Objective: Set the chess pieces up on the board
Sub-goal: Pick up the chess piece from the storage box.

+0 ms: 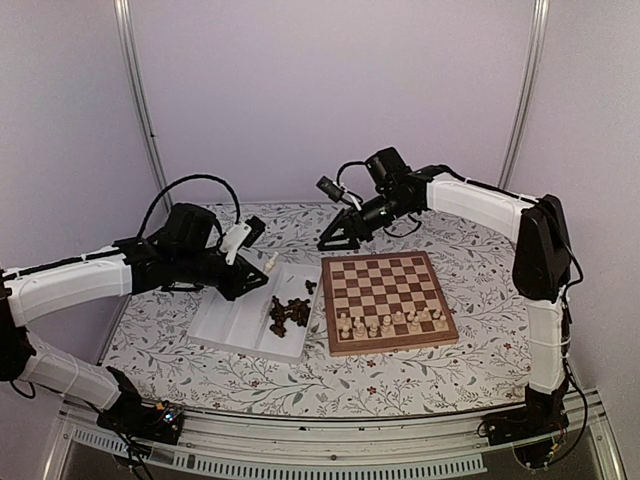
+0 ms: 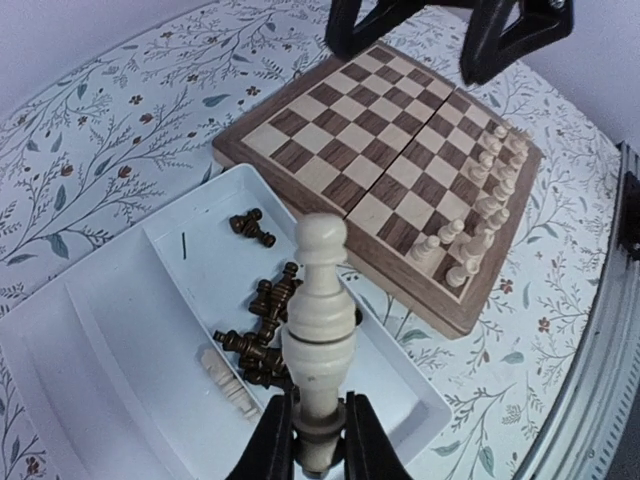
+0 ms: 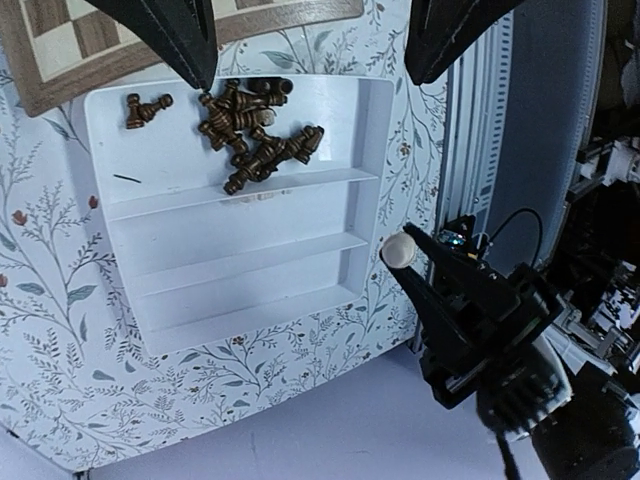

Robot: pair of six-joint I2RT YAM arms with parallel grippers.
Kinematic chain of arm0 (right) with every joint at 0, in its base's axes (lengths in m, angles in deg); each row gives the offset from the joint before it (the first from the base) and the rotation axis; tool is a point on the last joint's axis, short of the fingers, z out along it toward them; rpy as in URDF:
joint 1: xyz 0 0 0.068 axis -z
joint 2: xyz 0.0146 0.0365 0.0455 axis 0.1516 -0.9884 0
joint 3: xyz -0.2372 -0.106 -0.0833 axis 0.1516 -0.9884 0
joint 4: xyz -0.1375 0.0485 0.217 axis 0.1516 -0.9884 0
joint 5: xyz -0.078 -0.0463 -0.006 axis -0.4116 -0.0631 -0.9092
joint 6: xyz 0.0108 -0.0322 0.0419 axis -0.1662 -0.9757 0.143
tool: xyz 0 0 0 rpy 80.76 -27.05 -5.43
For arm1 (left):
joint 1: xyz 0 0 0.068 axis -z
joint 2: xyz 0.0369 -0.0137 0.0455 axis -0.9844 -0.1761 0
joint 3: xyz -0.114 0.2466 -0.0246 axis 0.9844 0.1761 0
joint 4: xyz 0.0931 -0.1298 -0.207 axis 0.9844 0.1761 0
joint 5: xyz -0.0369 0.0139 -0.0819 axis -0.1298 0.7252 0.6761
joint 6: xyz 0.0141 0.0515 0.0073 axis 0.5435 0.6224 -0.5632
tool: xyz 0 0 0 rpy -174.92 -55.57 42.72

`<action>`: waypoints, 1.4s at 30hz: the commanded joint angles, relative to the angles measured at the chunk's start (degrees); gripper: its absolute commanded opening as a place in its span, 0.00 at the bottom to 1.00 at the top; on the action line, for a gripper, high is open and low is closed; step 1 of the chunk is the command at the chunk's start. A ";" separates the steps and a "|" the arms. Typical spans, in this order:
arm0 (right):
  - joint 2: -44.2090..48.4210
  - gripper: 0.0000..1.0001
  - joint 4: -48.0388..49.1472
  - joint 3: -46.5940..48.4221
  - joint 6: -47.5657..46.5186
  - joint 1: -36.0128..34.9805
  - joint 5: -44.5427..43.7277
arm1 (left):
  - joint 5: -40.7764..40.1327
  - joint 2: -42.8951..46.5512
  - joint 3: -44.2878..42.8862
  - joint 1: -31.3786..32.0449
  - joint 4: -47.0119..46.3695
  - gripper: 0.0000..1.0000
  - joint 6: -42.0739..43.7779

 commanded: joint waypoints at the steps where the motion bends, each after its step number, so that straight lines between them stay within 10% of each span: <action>1: -4.90 0.64 -0.23 6.19 6.17 -2.80 6.74 | 7.49 0.67 0.99 1.05 -5.50 0.00 1.81; 42: -9.49 0.19 -0.13 9.75 8.97 -9.39 7.43 | 4.43 0.04 0.67 3.07 -5.09 0.00 1.81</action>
